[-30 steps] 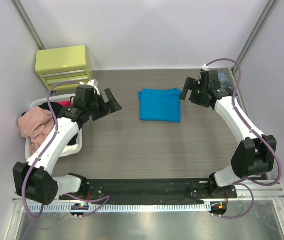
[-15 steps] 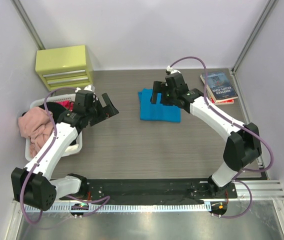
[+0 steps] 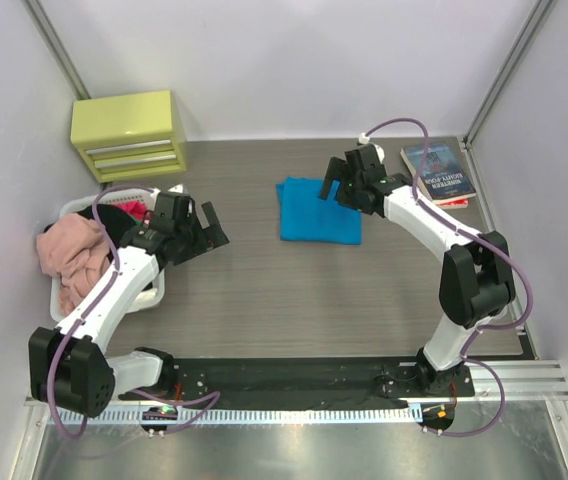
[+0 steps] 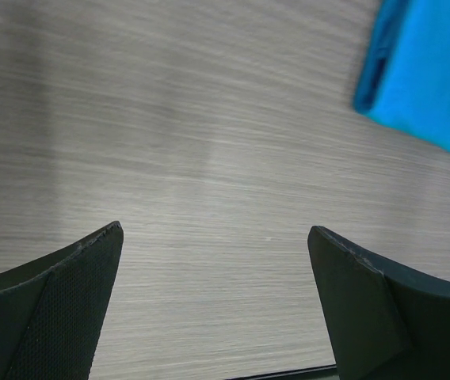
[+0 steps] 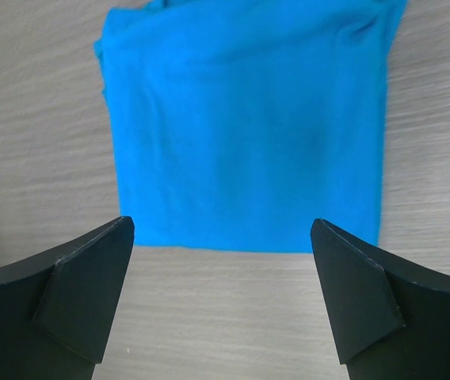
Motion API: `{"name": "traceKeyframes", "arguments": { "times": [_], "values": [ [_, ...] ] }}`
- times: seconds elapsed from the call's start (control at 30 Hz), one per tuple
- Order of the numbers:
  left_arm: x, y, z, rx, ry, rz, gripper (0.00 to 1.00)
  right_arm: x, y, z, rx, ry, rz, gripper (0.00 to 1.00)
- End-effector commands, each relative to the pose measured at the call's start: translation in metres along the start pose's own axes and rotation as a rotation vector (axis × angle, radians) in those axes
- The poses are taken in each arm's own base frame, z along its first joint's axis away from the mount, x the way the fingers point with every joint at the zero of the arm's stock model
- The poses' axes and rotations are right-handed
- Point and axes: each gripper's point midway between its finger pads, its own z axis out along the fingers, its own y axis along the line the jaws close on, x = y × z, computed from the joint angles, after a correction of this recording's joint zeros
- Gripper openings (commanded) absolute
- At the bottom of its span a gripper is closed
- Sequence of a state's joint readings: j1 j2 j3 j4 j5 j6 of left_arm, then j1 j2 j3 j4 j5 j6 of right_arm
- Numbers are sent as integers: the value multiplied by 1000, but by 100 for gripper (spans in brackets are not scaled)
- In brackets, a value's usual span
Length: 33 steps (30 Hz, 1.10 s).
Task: Fold and stack the t-shirts
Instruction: Put the neatly folded tshirt into the corner of the board with the right arm
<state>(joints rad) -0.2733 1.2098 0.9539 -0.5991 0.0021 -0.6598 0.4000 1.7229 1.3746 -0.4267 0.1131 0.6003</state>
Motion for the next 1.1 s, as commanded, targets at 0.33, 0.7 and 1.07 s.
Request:
{"name": "traceKeyframes", "arguments": {
  "times": [0.33,0.7,1.07],
  "values": [
    [-16,3,-6,42,-40,-39,100,19,3,48,101,16,-134,100],
    [-21,4,-3,33,-69,-67,100,37,15,85,147,87,-226,100],
    [-26,5,-13,33,-114,-75,100,69,-11,124,247,178,-309,100]
  ]
}}
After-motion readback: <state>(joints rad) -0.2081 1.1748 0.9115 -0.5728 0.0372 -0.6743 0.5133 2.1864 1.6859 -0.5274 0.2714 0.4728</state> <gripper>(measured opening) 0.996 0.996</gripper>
